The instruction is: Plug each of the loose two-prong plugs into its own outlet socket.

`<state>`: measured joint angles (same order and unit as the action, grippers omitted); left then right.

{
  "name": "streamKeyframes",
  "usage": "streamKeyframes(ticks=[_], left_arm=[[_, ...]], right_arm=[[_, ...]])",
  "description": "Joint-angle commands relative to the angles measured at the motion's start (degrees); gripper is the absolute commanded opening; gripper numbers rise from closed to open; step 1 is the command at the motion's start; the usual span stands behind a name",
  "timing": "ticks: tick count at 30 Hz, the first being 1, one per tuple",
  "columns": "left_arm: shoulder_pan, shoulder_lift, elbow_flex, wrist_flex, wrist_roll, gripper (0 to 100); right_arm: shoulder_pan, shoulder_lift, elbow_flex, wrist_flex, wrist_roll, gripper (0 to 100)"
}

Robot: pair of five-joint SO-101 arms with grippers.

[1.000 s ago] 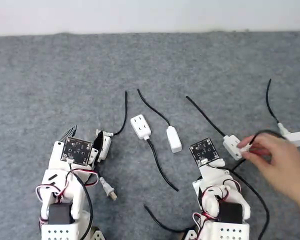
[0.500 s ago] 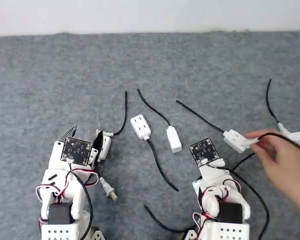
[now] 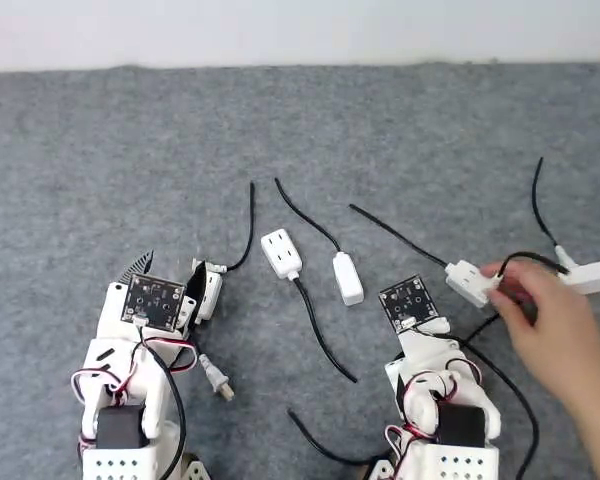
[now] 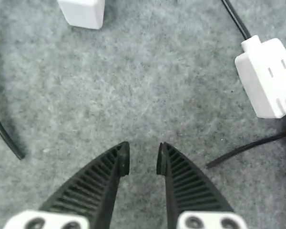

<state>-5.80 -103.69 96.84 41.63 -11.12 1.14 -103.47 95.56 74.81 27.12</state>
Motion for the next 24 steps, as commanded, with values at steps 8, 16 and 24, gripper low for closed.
streamKeyframes(ticks=[8,16,24], left_arm=[[0.09,-0.7,-0.4,-1.76,-0.53,24],[0.18,-0.7,-0.4,-1.76,-0.53,24],[0.35,-0.7,-0.4,-1.76,-1.85,24]], right_arm=[[-0.4,-0.31,0.88,0.48,-0.44,11.3],[-0.4,-0.31,0.88,0.48,-0.44,11.3],[-0.4,-0.31,0.88,0.48,-0.44,11.3]])
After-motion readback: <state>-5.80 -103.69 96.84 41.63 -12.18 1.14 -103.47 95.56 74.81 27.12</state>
